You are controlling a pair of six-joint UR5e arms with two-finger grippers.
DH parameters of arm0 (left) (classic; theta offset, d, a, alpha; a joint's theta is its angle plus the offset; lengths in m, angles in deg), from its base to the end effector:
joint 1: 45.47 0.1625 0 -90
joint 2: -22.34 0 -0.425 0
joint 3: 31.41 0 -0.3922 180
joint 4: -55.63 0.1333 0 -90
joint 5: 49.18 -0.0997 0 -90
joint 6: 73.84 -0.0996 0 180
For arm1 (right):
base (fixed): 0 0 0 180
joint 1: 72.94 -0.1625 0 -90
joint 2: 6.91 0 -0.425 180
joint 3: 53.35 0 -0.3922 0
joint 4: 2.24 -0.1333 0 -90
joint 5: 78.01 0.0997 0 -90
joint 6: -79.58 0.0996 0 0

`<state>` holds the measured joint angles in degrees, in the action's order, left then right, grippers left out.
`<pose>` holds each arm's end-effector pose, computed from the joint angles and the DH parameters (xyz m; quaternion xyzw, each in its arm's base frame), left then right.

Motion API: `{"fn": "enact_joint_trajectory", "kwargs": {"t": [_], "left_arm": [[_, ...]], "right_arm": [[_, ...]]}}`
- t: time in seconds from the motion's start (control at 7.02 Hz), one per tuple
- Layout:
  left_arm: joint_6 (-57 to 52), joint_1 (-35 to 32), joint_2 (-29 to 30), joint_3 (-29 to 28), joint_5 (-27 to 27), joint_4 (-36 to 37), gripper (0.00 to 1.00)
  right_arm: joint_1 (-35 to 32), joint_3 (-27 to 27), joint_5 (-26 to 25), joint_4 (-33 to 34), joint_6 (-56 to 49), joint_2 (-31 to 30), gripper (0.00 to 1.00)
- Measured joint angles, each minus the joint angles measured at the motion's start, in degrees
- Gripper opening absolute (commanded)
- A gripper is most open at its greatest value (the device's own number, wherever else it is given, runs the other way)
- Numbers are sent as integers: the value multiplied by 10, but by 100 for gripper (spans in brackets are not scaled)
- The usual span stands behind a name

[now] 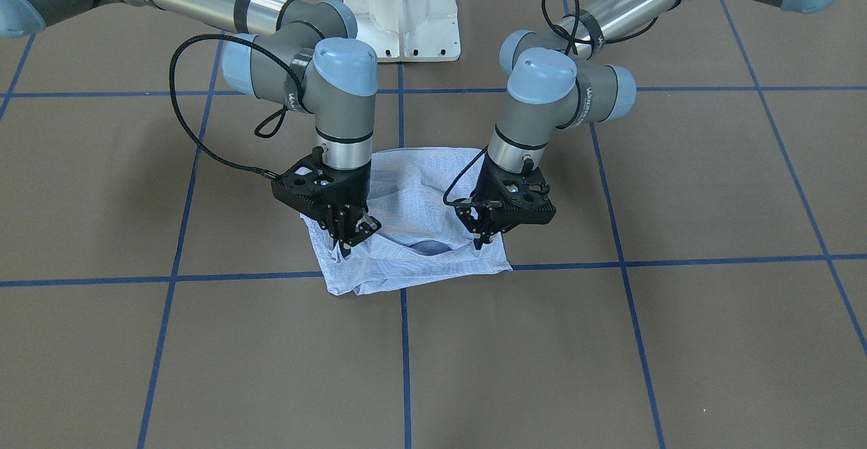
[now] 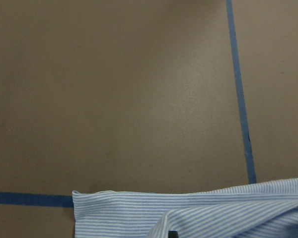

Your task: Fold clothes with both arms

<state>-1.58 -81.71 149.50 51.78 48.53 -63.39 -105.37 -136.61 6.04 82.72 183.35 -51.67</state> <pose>0.5186 -0.5288 0.2675 0.1722 0.4668 -0.1065 0.8609 -0.5554 -0.5230 0.2207 0.1076 -0.3577 0.3816 0.8455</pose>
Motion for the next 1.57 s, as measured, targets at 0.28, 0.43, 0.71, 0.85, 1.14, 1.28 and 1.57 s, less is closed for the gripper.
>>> {"fn": "enact_joint_trajectory", "kwargs": {"t": [0.28, 0.43, 0.71, 0.85, 1.14, 1.28, 1.57], "left_arm": [[-34, -4, -2, -29, 0, -33, 100], [-78, -13, -3, -32, 5, -40, 100], [-172, -58, -26, -5, 73, -39, 100], [-225, -84, -58, 30, 112, -34, 100], [-339, -132, -125, 105, 151, 1, 100], [-399, -159, -161, 137, 164, 20, 100], [-502, -220, -221, 169, 196, 31, 100]], "right_arm": [[-8, 11, 19, -3, -36, 4, 100], [-21, 11, 48, -2, -60, 9, 100], [-77, -1, 153, 13, -130, 11, 100], [-109, -30, 196, 33, -181, -8, 100], [-177, -156, 265, 75, -315, -125, 100], [-220, -217, 303, 87, -399, -200, 100], [-321, -271, 366, 90, -601, -333, 100]]}}
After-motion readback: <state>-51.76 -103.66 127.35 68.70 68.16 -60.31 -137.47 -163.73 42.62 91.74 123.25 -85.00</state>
